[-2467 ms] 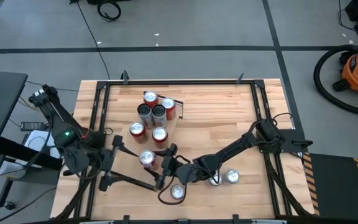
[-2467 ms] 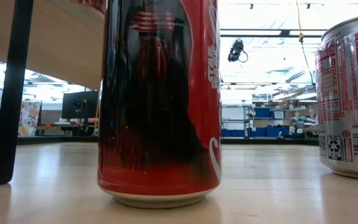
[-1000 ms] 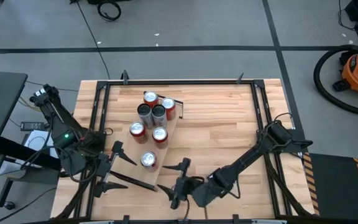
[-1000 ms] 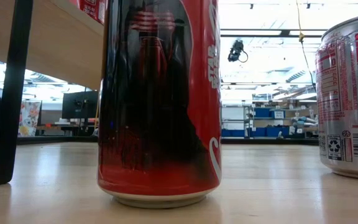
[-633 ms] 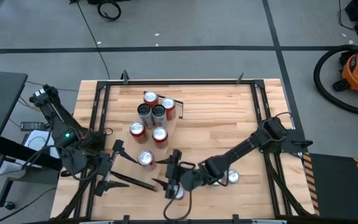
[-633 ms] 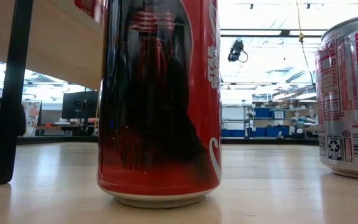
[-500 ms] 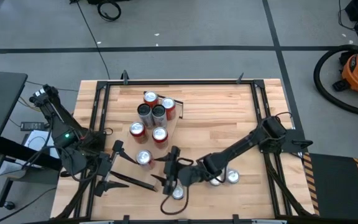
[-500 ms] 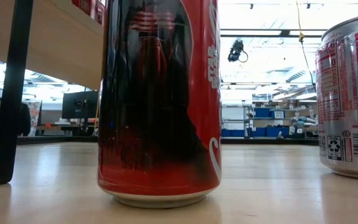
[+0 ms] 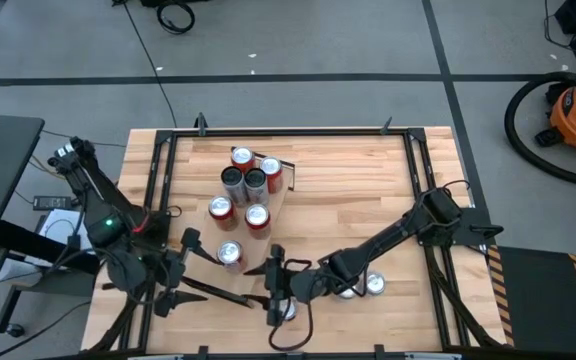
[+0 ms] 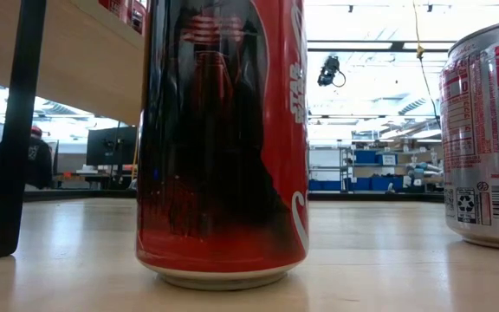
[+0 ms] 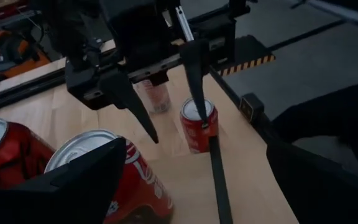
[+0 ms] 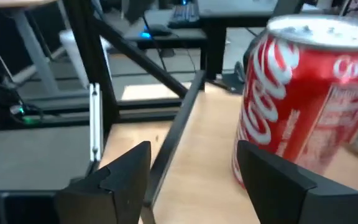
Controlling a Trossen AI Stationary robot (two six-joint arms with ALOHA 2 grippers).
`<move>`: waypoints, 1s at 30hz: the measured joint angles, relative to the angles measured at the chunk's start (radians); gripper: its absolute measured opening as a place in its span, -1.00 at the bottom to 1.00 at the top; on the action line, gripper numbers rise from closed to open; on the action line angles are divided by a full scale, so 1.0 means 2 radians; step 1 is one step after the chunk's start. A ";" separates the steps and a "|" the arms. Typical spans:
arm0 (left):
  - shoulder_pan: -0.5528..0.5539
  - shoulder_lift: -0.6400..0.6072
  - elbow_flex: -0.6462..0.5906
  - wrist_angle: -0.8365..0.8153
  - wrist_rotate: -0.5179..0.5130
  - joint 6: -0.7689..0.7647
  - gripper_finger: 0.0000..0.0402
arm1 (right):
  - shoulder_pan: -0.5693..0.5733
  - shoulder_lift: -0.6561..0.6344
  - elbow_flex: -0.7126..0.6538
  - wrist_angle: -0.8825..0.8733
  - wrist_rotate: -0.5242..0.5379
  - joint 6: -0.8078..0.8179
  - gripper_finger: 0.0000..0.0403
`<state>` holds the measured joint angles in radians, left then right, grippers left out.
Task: Place canned beverage on shelf
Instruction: Adjust the red soda can on the shelf
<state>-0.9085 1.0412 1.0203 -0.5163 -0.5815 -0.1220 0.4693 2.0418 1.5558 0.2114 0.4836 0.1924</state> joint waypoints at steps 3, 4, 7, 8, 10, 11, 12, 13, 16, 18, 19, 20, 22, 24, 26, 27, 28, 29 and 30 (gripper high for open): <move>0.001 0.001 0.000 0.001 -0.018 0.006 0.99 | -0.006 0.001 0.000 0.003 0.012 -0.003 0.22; 0.001 0.000 0.001 -0.001 -0.027 0.006 0.99 | -0.007 0.007 0.000 0.014 0.016 -0.007 0.22; 0.000 0.000 0.013 -0.007 -0.040 0.006 0.99 | -0.005 0.021 0.001 0.048 0.039 -0.050 0.22; -0.001 -0.001 0.017 -0.007 -0.040 0.006 0.99 | -0.003 0.025 0.006 0.055 0.047 -0.057 0.22; -0.003 0.000 0.026 -0.017 -0.041 0.006 0.99 | 0.001 0.028 0.006 0.040 0.062 -0.060 0.22; -0.003 -0.001 0.028 -0.021 -0.042 0.004 0.99 | 0.001 0.032 0.008 0.043 0.067 -0.055 0.22; -0.002 0.000 0.031 -0.025 -0.044 0.002 0.99 | 0.003 0.034 0.008 0.040 0.078 -0.053 0.22; -0.002 0.000 0.035 -0.034 -0.052 0.002 0.99 | 0.005 0.035 0.007 0.035 0.088 -0.055 0.21; -0.002 0.000 0.043 -0.049 -0.070 -0.007 0.99 | 0.006 0.041 0.008 0.054 0.089 -0.050 0.20; -0.002 0.000 0.045 -0.060 -0.080 -0.014 0.99 | 0.007 0.045 0.008 0.055 0.085 -0.048 0.19; -0.002 0.000 0.045 -0.059 -0.081 -0.015 0.99 | 0.007 0.051 0.009 0.057 0.081 -0.043 0.19; -0.002 0.000 0.046 -0.059 -0.084 -0.016 0.99 | 0.008 0.056 0.011 0.053 0.083 -0.043 0.18; -0.002 0.001 0.046 -0.059 -0.095 -0.016 0.99 | 0.009 0.065 0.018 0.048 0.088 -0.054 0.18; -0.001 0.001 0.046 -0.061 -0.110 -0.016 0.99 | 0.010 0.072 0.031 0.051 0.090 -0.068 0.18; -0.001 0.001 0.046 -0.062 -0.130 -0.014 0.99 | 0.010 0.074 0.039 0.052 0.090 -0.077 0.18; -0.001 0.001 0.046 -0.062 -0.138 -0.012 0.99 | 0.007 0.074 0.039 0.051 0.089 -0.080 0.18; -0.001 0.001 0.046 -0.062 -0.146 -0.011 0.99 | 0.004 0.074 0.039 0.051 0.087 -0.080 0.18; -0.001 0.001 0.046 -0.063 -0.151 -0.010 0.99 | 0.002 0.074 0.039 0.051 0.087 -0.080 0.18; -0.001 0.001 0.046 -0.064 -0.156 -0.010 0.99 | -0.001 0.075 0.039 0.054 0.087 -0.080 0.18</move>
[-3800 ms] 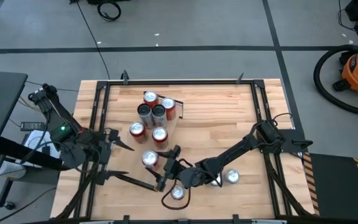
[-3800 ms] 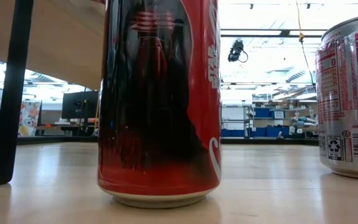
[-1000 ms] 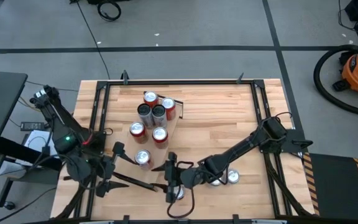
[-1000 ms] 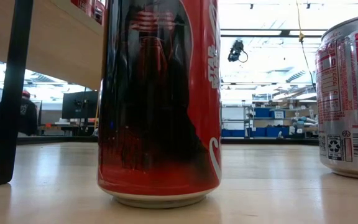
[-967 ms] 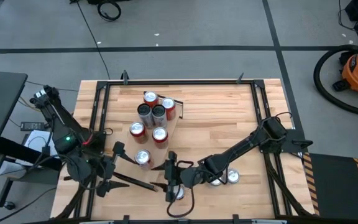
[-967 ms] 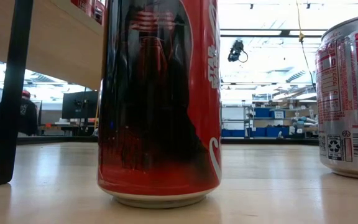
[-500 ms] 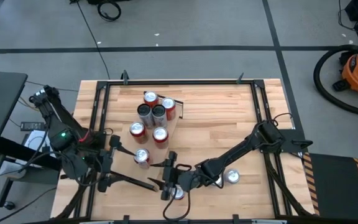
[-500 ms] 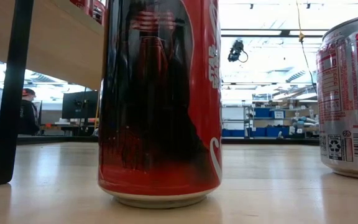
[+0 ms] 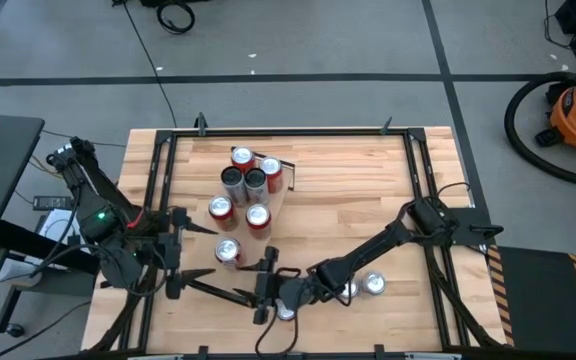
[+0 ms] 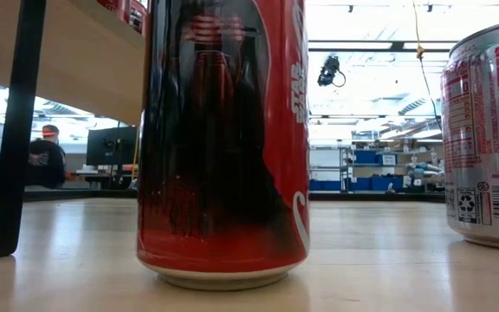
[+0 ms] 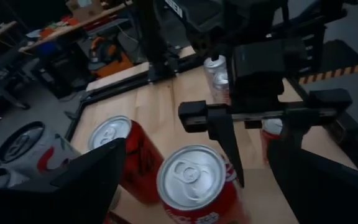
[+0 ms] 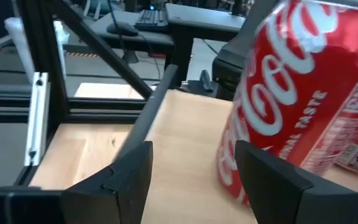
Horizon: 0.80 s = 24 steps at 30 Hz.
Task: Place canned beverage on shelf
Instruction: Adjust the red soda can on the shelf
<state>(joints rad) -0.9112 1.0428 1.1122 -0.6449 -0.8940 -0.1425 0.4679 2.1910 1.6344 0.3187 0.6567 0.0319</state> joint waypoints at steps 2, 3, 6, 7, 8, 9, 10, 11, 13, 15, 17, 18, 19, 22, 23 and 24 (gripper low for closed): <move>0.000 0.000 0.000 -0.007 -0.004 -0.001 0.99 | -0.005 0.000 0.000 0.007 -0.003 -0.003 0.18; 0.000 0.000 0.000 -0.013 -0.005 -0.005 0.99 | -0.009 0.000 0.000 0.009 -0.004 -0.003 0.18; 0.000 0.000 0.000 -0.025 -0.005 -0.013 0.99 | -0.020 0.000 0.000 0.009 -0.023 0.010 0.18; 0.001 0.000 0.000 -0.025 -0.005 -0.014 0.99 | -0.024 0.000 0.000 0.009 -0.028 0.013 0.18; 0.002 0.000 0.000 -0.025 -0.005 -0.014 0.99 | -0.027 0.000 0.000 0.010 -0.033 0.014 0.18; 0.002 0.000 0.000 -0.025 -0.005 -0.014 0.99 | -0.031 0.000 0.000 0.012 -0.036 0.014 0.18; 0.002 0.000 0.000 -0.025 -0.005 -0.014 0.99 | -0.034 0.000 0.000 0.015 -0.039 0.014 0.18; 0.002 0.000 0.000 -0.025 -0.005 -0.013 0.99 | -0.037 0.000 0.000 0.019 -0.041 0.014 0.18; 0.002 0.000 0.000 -0.025 -0.005 -0.011 0.99 | -0.042 0.000 0.000 0.026 -0.050 0.014 0.18; 0.002 0.000 0.000 -0.025 -0.006 -0.011 0.99 | -0.044 0.000 0.000 0.027 -0.052 0.015 0.18; 0.002 0.000 0.000 -0.027 -0.010 -0.011 0.99 | -0.044 0.000 0.000 0.026 -0.054 0.016 0.18; 0.002 0.000 0.000 -0.030 -0.012 -0.012 0.99 | -0.041 0.000 0.000 0.026 -0.051 0.012 0.18; 0.002 0.000 0.000 -0.037 -0.013 -0.016 0.99 | -0.036 -0.001 0.000 0.025 -0.041 0.006 0.18; 0.002 -0.001 0.000 -0.067 -0.012 -0.043 0.99 | -0.017 -0.004 0.000 0.027 0.007 -0.017 0.18; 0.002 -0.001 0.000 -0.078 -0.012 -0.054 0.99 | -0.011 -0.006 0.000 0.027 0.023 -0.024 0.18; 0.002 -0.001 0.000 -0.090 -0.012 -0.065 0.99 | -0.006 -0.006 0.000 0.026 0.037 -0.031 0.18</move>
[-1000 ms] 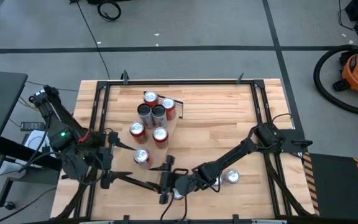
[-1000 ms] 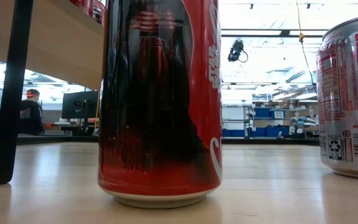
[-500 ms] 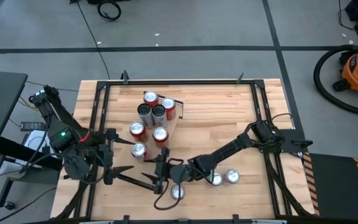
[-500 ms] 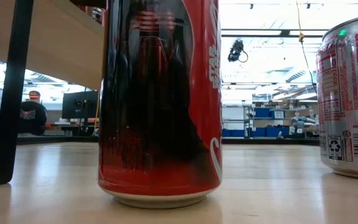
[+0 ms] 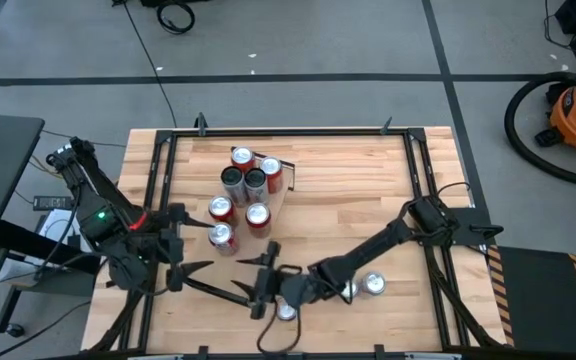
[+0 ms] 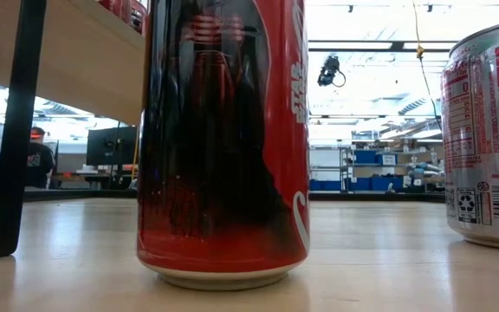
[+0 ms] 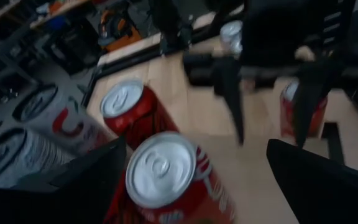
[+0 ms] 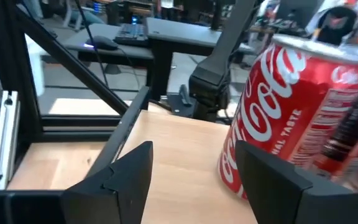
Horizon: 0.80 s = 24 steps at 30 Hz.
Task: Place canned beverage on shelf
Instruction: Adjust the red soda can on the shelf
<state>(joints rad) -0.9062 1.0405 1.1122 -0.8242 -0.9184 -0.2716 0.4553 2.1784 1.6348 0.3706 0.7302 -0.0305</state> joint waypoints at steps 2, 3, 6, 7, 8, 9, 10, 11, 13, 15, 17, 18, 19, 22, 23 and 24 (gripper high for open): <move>0.000 0.000 0.000 -0.023 0.000 -0.022 0.99 | 0.006 0.000 0.000 -0.005 0.019 -0.003 0.18; 0.000 0.000 0.000 -0.032 0.001 -0.031 0.99 | 0.007 0.000 0.000 -0.009 0.028 -0.002 0.18; -0.001 0.000 0.000 -0.043 0.004 -0.044 0.99 | 0.004 0.000 0.000 -0.015 0.040 0.009 0.18; -0.001 0.000 0.000 -0.042 0.006 -0.044 0.99 | 0.001 0.000 0.000 -0.015 0.040 0.015 0.18; -0.001 0.000 0.000 -0.042 0.011 -0.045 0.99 | -0.001 0.000 0.000 -0.014 0.039 0.019 0.18; -0.001 0.000 0.000 -0.042 0.019 -0.046 0.99 | -0.004 0.000 0.000 -0.015 0.036 0.025 0.18; -0.001 0.000 0.000 -0.042 0.029 -0.046 0.99 | -0.007 0.000 0.000 -0.015 0.031 0.028 0.18; -0.001 0.000 0.000 -0.042 0.042 -0.046 0.99 | -0.011 0.000 0.000 -0.015 0.027 0.030 0.18; -0.001 0.000 0.000 -0.042 0.070 -0.048 0.99 | -0.017 0.000 0.000 -0.014 0.015 0.032 0.18; -0.001 0.000 0.000 -0.042 0.089 -0.051 0.99 | -0.024 0.000 0.000 -0.014 0.004 0.038 0.18; -0.001 0.000 0.000 -0.043 0.097 -0.055 0.99 | -0.032 0.000 0.000 -0.014 -0.010 0.042 0.18; -0.001 0.000 0.000 -0.043 0.100 -0.055 0.99 | -0.035 0.000 0.000 -0.014 -0.018 0.044 0.18; -0.001 0.000 0.000 -0.043 0.102 -0.056 0.99 | -0.039 0.000 0.000 -0.014 -0.025 0.050 0.18; -0.001 0.000 0.000 -0.043 0.104 -0.056 0.99 | -0.043 0.000 0.000 -0.014 -0.044 0.060 0.18; -0.001 0.000 0.000 -0.043 0.104 -0.056 0.99 | -0.043 0.000 0.000 -0.014 -0.044 0.058 0.18; -0.001 0.000 0.000 -0.043 0.104 -0.055 0.99 | -0.041 0.000 0.000 -0.014 -0.038 0.055 0.18</move>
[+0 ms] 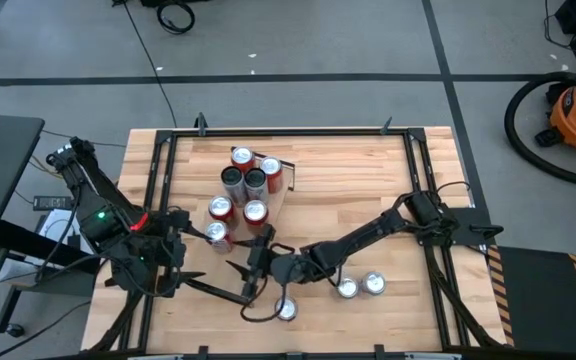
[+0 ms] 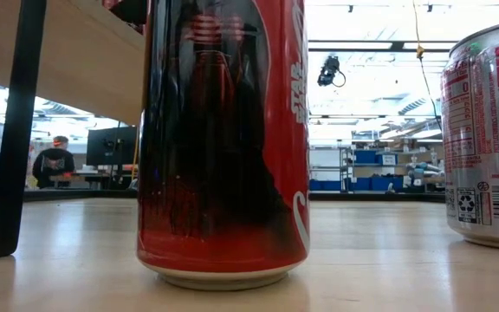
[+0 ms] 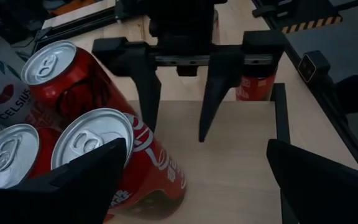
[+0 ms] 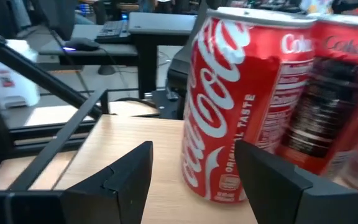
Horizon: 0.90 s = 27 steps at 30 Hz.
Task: Place canned beverage on shelf
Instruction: Adjust the red soda can on the shelf, then put the red soda can on the shelf
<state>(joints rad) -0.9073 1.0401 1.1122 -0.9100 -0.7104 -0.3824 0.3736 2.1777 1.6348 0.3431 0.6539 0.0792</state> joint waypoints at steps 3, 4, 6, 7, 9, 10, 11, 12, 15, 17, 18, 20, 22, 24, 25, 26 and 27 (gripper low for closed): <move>0.000 0.000 0.000 -0.003 0.000 0.000 0.99 | 0.014 0.000 0.000 0.006 0.038 -0.019 0.18; 0.000 0.000 0.000 -0.004 0.000 0.000 0.99 | 0.017 0.000 0.000 0.011 0.048 -0.028 0.18; 0.000 0.000 0.000 -0.004 0.000 0.000 0.99 | 0.022 0.000 0.000 0.014 0.054 -0.038 0.18; 0.000 0.000 0.000 -0.004 0.000 0.000 0.99 | 0.022 0.000 0.000 0.014 0.054 -0.037 0.18; 0.000 0.000 0.000 -0.004 0.000 0.000 0.99 | 0.021 0.000 0.000 0.014 0.056 -0.032 0.18; 0.000 0.000 0.000 -0.004 0.000 0.000 0.99 | 0.019 0.000 0.000 0.015 0.055 -0.028 0.18; 0.000 0.000 0.000 -0.004 0.000 0.000 0.99 | 0.017 0.000 0.000 0.015 0.054 -0.025 0.18; 0.000 0.000 0.000 -0.004 0.000 0.001 0.99 | 0.016 0.000 0.000 0.014 0.050 -0.021 0.18; 0.000 0.000 0.000 -0.003 0.000 0.009 0.99 | 0.013 0.000 0.000 0.014 0.040 -0.014 0.18; 0.000 -0.001 0.000 0.000 0.000 0.017 0.99 | 0.017 0.000 0.000 0.015 0.046 -0.019 0.18; 0.000 -0.001 0.000 0.001 -0.002 0.018 0.99 | 0.019 0.000 0.000 0.018 0.054 -0.026 0.18; 0.000 -0.003 0.000 0.001 -0.003 0.019 0.99 | 0.023 0.000 0.000 0.026 0.067 -0.038 0.18; 0.000 -0.005 0.000 0.006 -0.004 0.020 0.99 | 0.025 0.000 0.000 0.028 0.068 -0.043 0.18; -0.001 -0.006 0.000 0.021 -0.004 0.030 0.99 | 0.027 -0.001 0.000 0.025 0.068 -0.048 0.18; -0.002 -0.007 0.000 0.031 -0.005 0.033 0.99 | 0.028 -0.004 0.000 0.016 0.068 -0.051 0.18; -0.003 -0.007 0.000 0.042 -0.005 0.043 0.99 | 0.029 -0.009 0.000 0.007 0.065 -0.050 0.18; -0.004 -0.007 0.000 0.054 -0.005 0.052 0.99 | 0.030 -0.018 0.000 -0.011 0.057 -0.045 0.18</move>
<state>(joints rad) -0.9145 1.0252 1.1126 -0.8020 -0.7203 -0.2786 0.4336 2.1426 1.6344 0.3212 0.7678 -0.0115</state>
